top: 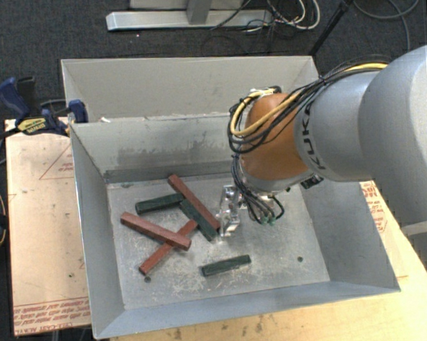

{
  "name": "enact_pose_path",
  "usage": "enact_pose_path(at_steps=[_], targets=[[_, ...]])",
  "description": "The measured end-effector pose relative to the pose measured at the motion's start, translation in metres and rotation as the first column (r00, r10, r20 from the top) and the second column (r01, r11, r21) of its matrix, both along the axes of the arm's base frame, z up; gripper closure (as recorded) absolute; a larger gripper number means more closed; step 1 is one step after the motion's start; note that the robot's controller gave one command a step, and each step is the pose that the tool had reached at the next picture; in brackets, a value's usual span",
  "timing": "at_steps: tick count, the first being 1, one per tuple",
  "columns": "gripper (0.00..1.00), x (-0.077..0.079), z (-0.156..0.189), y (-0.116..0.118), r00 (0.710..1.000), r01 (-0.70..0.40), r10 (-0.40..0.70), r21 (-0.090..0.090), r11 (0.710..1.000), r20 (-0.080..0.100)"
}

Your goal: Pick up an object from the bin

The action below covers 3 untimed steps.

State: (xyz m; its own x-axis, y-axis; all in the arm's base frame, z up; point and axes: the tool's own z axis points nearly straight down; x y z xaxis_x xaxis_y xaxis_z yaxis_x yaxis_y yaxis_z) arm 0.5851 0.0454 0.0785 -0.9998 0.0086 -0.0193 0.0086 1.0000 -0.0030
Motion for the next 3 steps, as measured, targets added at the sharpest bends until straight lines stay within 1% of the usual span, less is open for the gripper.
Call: enact_pose_path(at_steps=[1,2,3], targets=[[1.0,0.0,0.0,0.0,1.0,-0.001,0.001,0.0,1.0,0.0],[1.0,-0.008,0.036,0.001,0.999,-0.032,0.032,0.003,0.999,-0.022],[1.0,-0.005,0.104,0.007,0.999,-0.039,0.039,0.004,0.999,-0.02]])
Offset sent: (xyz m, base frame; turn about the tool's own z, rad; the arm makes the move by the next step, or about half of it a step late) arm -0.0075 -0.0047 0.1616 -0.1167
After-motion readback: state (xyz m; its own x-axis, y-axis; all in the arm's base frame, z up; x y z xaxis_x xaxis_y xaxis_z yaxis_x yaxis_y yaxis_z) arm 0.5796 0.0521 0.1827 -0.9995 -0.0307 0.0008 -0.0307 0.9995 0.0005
